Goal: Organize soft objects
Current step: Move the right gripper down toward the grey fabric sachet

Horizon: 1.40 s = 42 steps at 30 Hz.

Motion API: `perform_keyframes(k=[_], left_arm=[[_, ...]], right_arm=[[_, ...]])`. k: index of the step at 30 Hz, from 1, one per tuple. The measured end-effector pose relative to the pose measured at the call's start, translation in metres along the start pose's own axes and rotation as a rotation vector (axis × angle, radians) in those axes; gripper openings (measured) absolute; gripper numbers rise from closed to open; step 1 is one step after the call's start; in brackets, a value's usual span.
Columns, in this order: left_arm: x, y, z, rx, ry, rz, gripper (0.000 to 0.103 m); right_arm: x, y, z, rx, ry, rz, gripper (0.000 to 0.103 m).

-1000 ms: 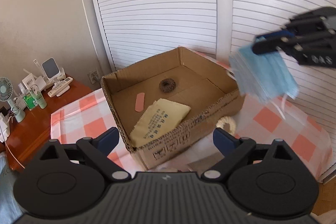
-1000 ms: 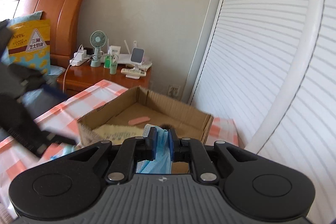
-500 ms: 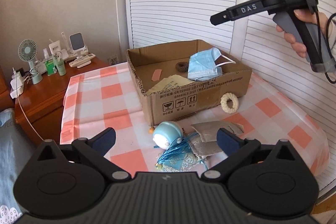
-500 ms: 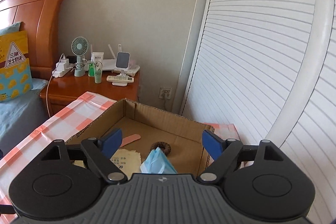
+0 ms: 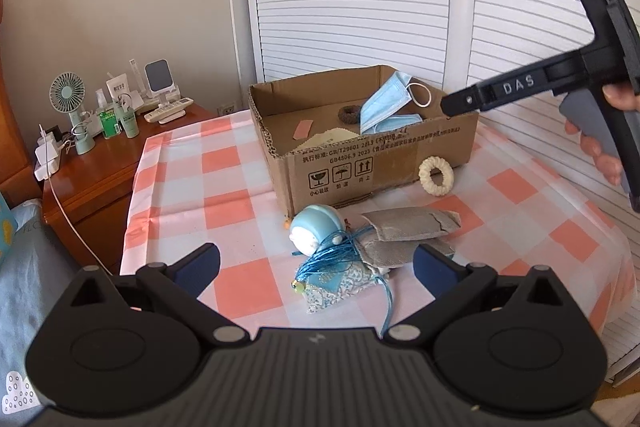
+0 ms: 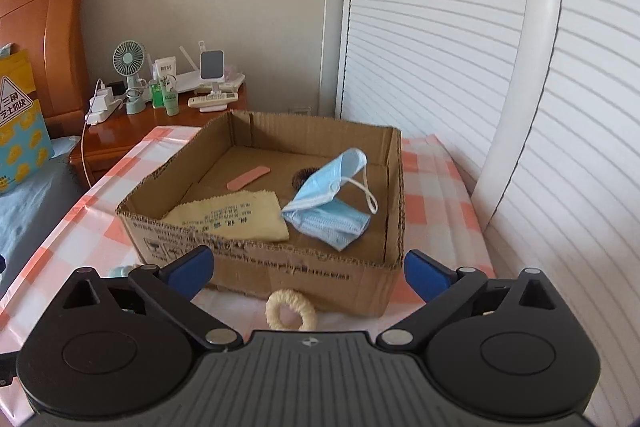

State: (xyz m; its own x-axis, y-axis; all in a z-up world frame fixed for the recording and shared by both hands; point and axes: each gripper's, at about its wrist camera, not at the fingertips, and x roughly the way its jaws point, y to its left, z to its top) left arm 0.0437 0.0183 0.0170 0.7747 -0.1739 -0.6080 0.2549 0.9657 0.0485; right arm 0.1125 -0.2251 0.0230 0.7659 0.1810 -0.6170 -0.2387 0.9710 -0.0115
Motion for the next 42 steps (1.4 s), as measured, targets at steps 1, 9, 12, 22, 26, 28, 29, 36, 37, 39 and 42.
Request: perform_keyframes(k=[1, 9, 12, 22, 26, 28, 29, 36, 37, 39, 42], left_arm=[[0.0, 0.0, -0.001, -0.006, 0.002, -0.004, 0.102], [0.003, 0.009, -0.012, -0.044, 0.019, 0.022, 0.102], [0.005, 0.014, -0.016, -0.061, 0.028, 0.037, 0.102], [0.005, 0.026, -0.023, -0.099, 0.047, 0.049, 0.102], [0.006, 0.029, -0.025, -0.106, 0.058, 0.058, 0.102], [0.007, 0.028, -0.026, -0.108, 0.062, 0.053, 0.102], [0.007, 0.028, -0.026, -0.107, 0.062, 0.047, 0.102], [0.007, 0.019, -0.026, -0.079, 0.062, 0.022, 0.102], [0.007, 0.018, -0.025, -0.075, 0.062, 0.017, 0.102], [0.008, 0.015, -0.025, -0.066, 0.063, 0.011, 0.102], [0.01, 0.013, -0.024, -0.059, 0.069, 0.007, 0.102]], right_arm=[[0.002, 0.002, -0.005, 0.005, 0.017, 0.0, 0.103], [0.015, 0.031, -0.027, 0.012, 0.09, 0.068, 0.103], [0.023, 0.044, -0.027, 0.003, 0.105, 0.094, 0.103], [0.062, 0.073, -0.03, 0.014, 0.189, 0.088, 0.103], [0.063, 0.067, -0.038, 0.026, 0.209, 0.062, 0.103], [0.059, 0.061, -0.043, 0.025, 0.213, 0.033, 0.103], [0.056, 0.058, -0.046, 0.029, 0.215, 0.02, 0.103], [0.048, 0.025, -0.065, 0.106, 0.242, -0.027, 0.103], [0.048, 0.021, -0.068, 0.115, 0.247, -0.033, 0.103], [0.048, 0.016, -0.075, 0.107, 0.247, -0.053, 0.103], [0.046, 0.019, -0.082, 0.046, 0.227, -0.085, 0.103]])
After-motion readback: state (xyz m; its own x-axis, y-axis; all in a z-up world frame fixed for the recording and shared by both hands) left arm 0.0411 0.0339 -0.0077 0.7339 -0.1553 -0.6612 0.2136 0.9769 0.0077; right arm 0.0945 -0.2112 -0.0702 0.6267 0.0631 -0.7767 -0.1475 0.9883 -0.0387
